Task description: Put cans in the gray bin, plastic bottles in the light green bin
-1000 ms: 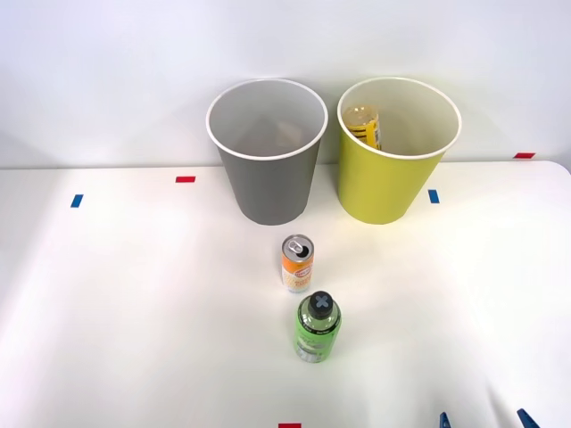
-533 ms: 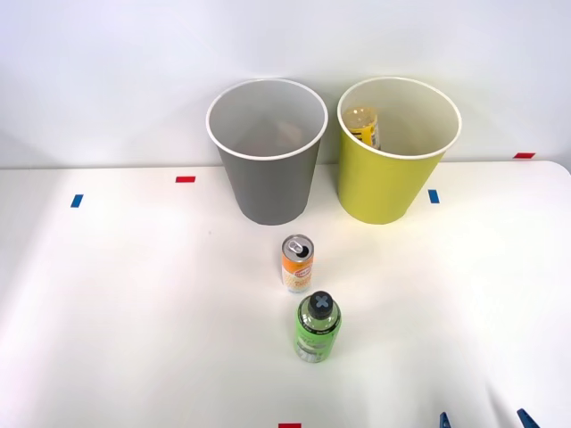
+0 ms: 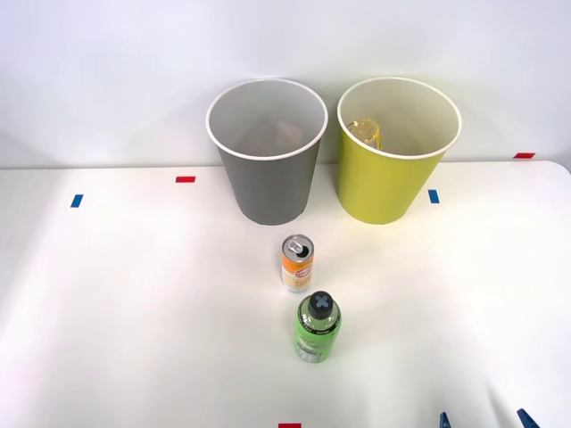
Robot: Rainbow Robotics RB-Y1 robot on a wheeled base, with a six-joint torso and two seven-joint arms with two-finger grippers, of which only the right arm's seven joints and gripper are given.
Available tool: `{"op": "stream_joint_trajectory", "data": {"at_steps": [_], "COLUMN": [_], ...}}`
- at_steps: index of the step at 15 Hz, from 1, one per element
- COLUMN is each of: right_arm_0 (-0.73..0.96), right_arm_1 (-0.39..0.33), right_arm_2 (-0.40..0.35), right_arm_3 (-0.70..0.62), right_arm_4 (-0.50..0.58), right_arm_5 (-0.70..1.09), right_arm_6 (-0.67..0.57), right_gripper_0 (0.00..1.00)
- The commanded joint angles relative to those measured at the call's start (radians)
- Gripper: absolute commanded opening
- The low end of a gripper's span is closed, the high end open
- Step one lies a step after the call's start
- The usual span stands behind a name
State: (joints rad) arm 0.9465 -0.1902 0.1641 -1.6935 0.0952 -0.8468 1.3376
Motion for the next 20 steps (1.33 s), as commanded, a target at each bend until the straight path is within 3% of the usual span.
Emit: {"op": "stream_joint_trajectory", "data": {"at_steps": [1,20], "right_arm_0": [0.0,0.0], "right_arm_1": [0.0,0.0], "right_arm_2": [0.0,0.0], "right_arm_3": [0.0,0.0], "right_arm_4": [0.0,0.0], "right_arm_5": [0.0,0.0], "right_arm_6": [0.0,0.0], "right_gripper_0": [1.0,1.0]}}
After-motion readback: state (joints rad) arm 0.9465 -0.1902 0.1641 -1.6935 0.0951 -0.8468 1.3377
